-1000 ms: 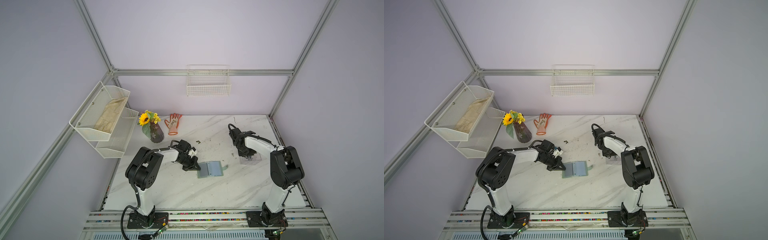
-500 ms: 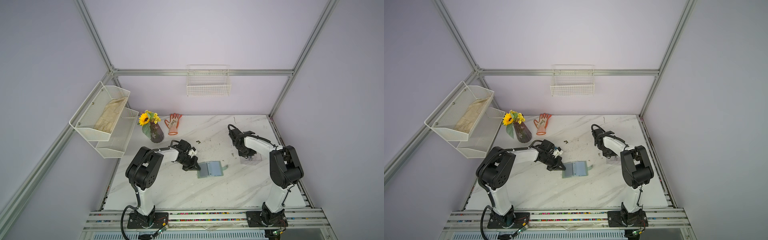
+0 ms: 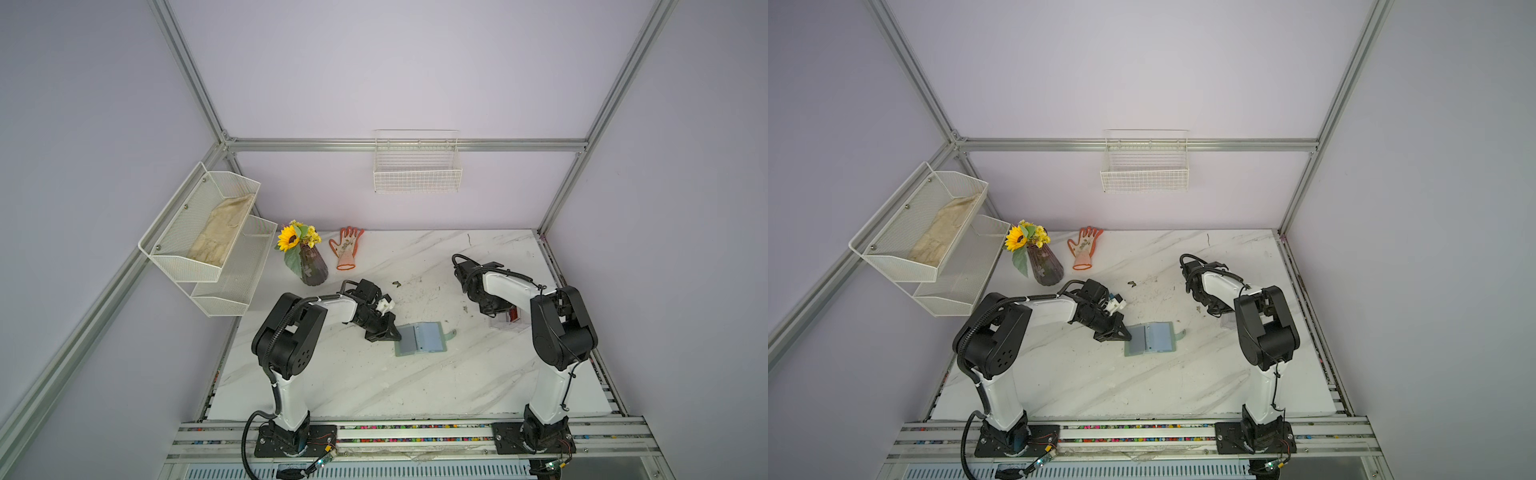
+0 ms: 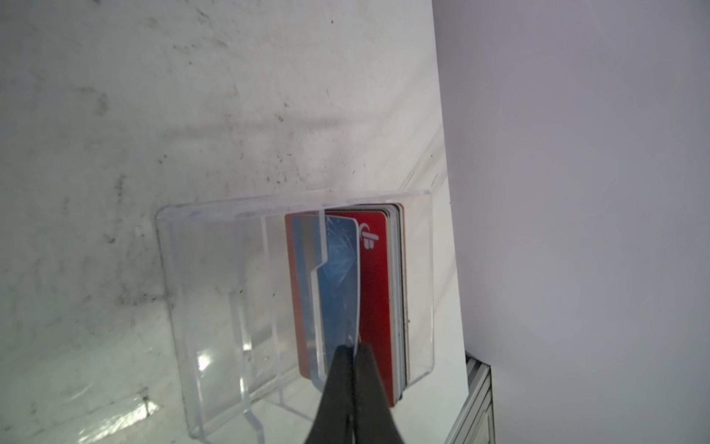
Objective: Insert credit cards into a card holder
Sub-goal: Pick up the credit card from the storage box.
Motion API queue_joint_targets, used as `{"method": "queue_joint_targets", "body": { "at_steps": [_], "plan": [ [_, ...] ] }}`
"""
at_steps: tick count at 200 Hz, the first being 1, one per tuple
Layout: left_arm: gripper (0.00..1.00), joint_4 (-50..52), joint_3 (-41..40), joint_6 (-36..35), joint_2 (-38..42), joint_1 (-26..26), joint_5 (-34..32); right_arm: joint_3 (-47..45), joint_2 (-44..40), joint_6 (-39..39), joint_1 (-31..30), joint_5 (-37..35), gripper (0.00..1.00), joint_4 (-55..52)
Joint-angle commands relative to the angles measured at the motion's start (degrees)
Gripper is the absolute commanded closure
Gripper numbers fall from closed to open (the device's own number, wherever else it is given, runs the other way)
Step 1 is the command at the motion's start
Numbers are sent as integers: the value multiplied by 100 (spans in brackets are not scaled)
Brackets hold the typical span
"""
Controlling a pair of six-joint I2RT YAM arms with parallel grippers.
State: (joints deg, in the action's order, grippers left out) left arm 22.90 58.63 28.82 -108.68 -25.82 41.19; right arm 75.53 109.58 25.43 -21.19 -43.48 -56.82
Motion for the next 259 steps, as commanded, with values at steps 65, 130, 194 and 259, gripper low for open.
{"method": "queue_joint_targets", "body": {
  "at_steps": [65, 130, 194, 259],
  "plan": [
    [100, 348, -220, -137, -502, -61, -947, -157, -134, 123, 37, 460, 100, -348],
    [100, 541, -31, -113, -322, -63, -955, 198, -1074, -296, 50, 1280, 100, -332],
    [100, 1015, 381, -210, -79, -63, -1087, 95, -1866, -887, 47, 2622, 100, 196],
    [100, 1701, 1076, -308, 500, -63, -1294, -952, -2628, -1325, -226, 5507, 100, 2024]
  ]
}}
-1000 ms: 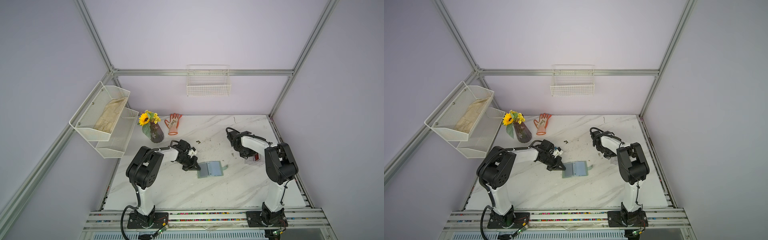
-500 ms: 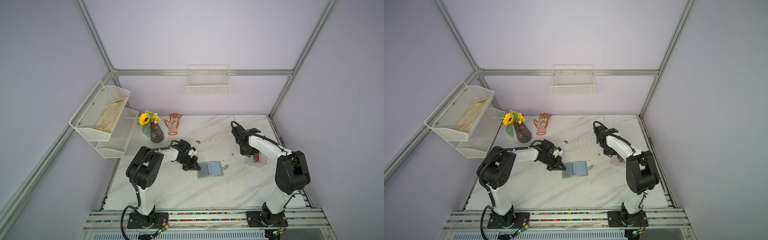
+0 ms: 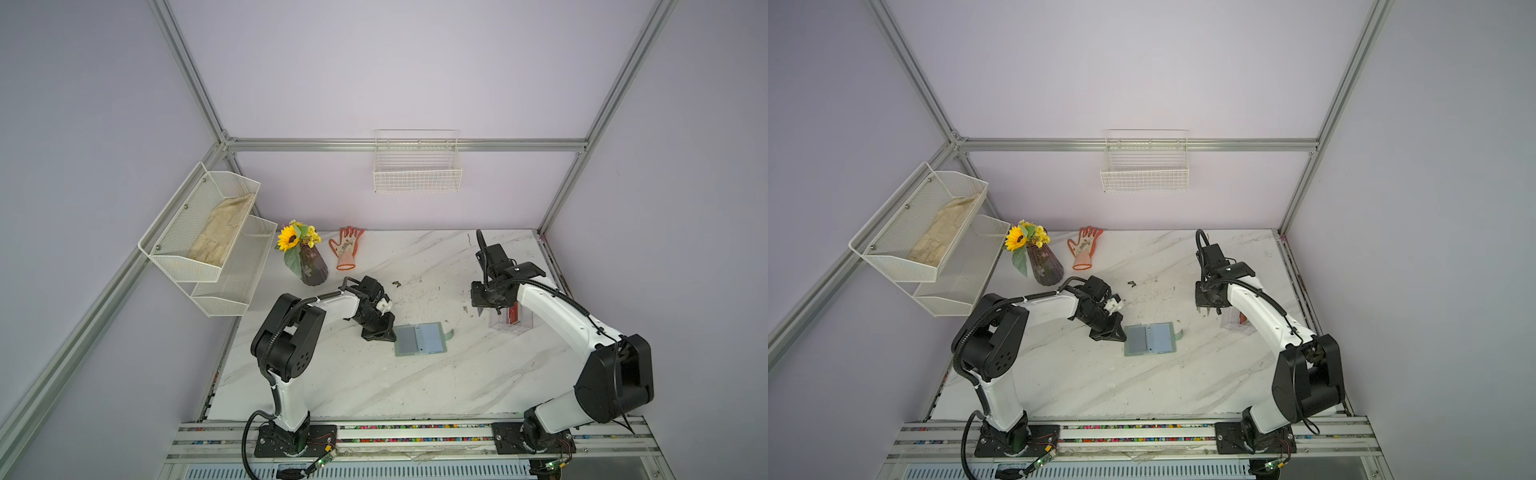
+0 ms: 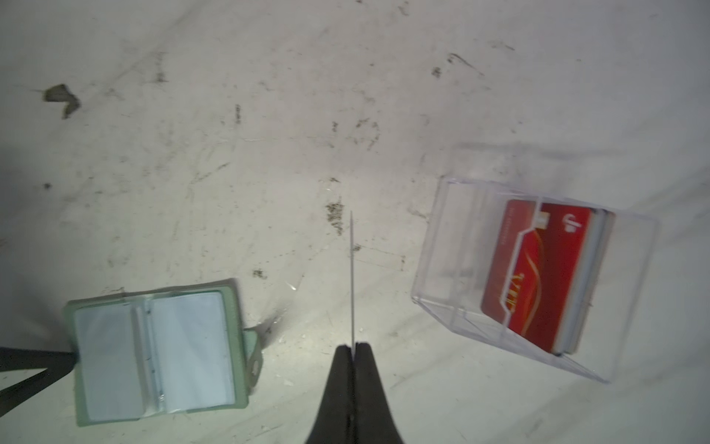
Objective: Insert credit cards into a card holder
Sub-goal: Pick up the credit card from the storage box, then insert the credit card into the card holder.
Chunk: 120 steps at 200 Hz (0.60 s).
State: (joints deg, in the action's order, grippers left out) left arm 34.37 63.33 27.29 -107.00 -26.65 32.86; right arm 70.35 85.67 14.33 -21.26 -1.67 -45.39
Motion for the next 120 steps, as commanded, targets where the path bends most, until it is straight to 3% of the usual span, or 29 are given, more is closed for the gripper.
{"method": "queue_joint_targets", "body": {
  "at_steps": [1, 33, 75, 120],
  "plan": [
    [100, 558, 608, -154, 335, 20, -467, -465, -249, -208, -229, 1353, 100, 908],
    [100, 584, 488, -67, 398, 20, -560, -1397, -451, 349, -787, 2153, 100, 2259],
    [100, 447, 169, 92, 446, 14, -567, -2294, -368, 1221, -1524, 2396, 100, 3876],
    [100, 437, 373, 162, 497, -74, -527, -2737, -340, 1539, -1684, 2396, 100, 4444]
  ]
}}
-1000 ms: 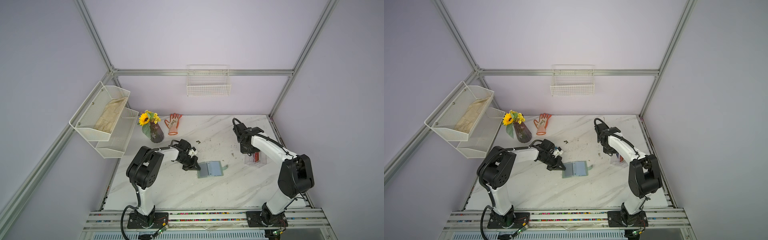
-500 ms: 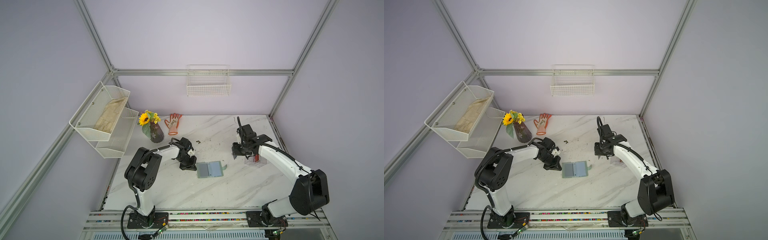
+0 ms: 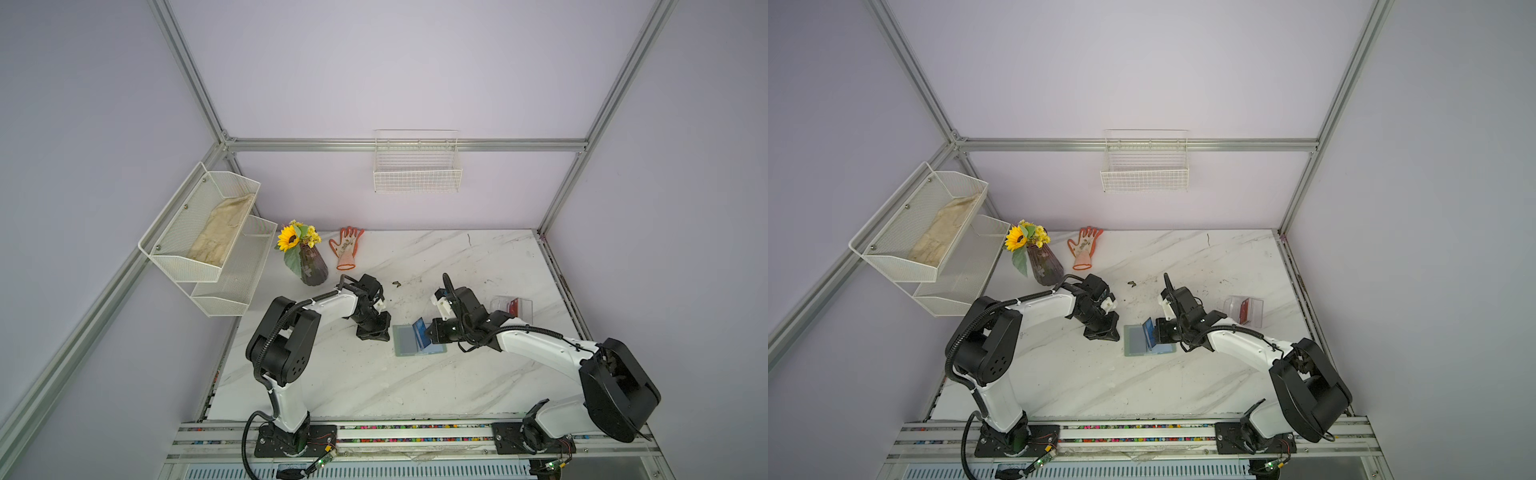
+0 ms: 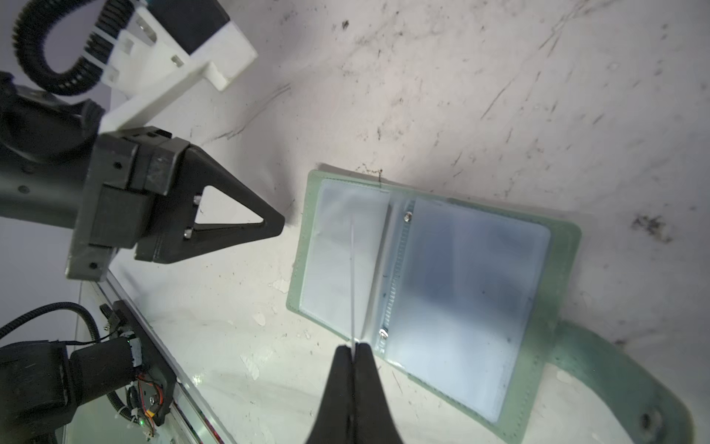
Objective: Insert credit cards into a card holder
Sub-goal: Insert the credit card into the card holder.
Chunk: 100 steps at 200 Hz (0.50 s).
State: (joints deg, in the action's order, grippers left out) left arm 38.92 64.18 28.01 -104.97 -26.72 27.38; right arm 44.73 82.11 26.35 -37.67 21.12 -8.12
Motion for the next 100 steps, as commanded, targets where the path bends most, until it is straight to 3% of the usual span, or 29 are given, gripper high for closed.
{"method": "queue_joint_targets", "body": {
  "at_steps": [1, 100],
  "plan": [
    [100, -17, 292, 90, 293, -73, 27, -175, 16, 341, -40, 130, 100, 730],
    [100, -317, 424, 196, 229, -353, 10, -737, -247, 794, -40, -81, 100, 1019]
  ]
}}
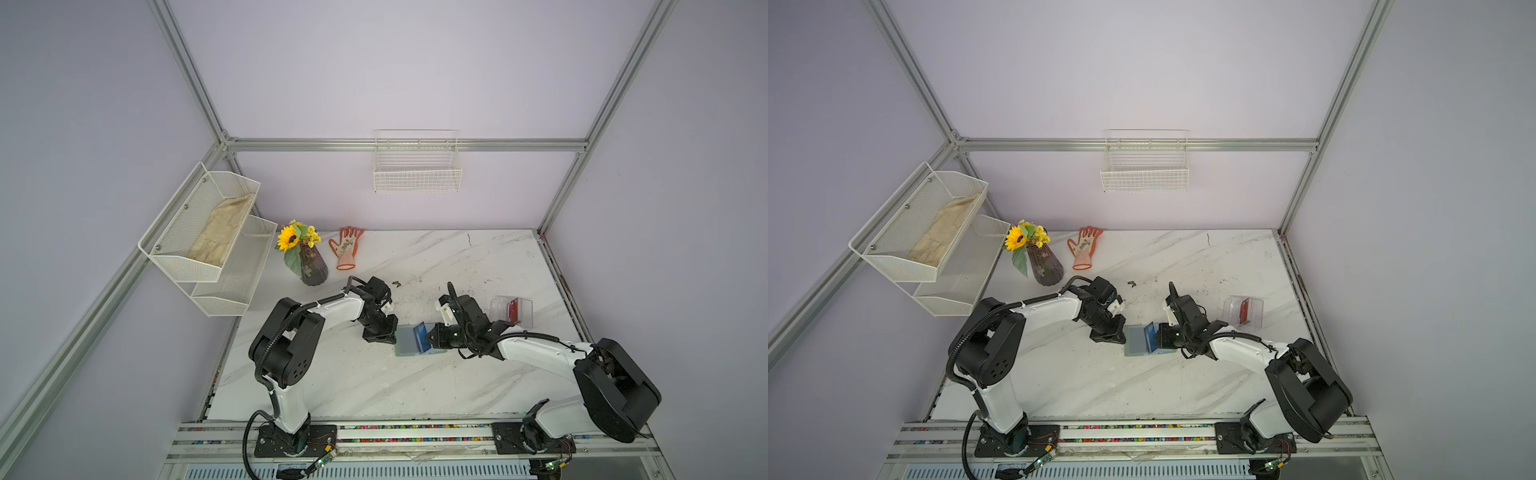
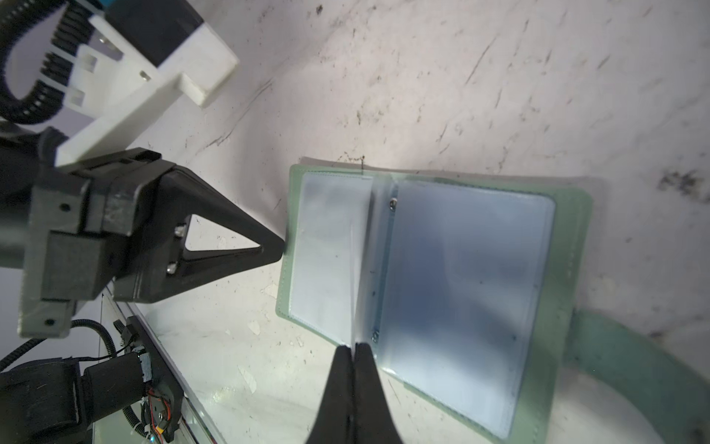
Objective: Insert credit cards into a card holder
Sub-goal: Insert the credit card into the card holder.
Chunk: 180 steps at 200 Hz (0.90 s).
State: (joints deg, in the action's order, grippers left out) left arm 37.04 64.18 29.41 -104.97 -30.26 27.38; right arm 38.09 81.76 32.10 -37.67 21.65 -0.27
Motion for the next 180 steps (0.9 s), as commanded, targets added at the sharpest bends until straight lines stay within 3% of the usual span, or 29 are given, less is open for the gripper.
{"method": "queue_joint_targets", "body": {
  "at_steps": [1, 180],
  "plan": [
    [100, -132, 422, 56, 230, 2, 7, -77, -212, 223, -44, -134, 100, 232],
    [100, -386, -81, 91, -118, 3, -189, -190, 246, 882, 33, -239, 100, 555]
  ]
}}
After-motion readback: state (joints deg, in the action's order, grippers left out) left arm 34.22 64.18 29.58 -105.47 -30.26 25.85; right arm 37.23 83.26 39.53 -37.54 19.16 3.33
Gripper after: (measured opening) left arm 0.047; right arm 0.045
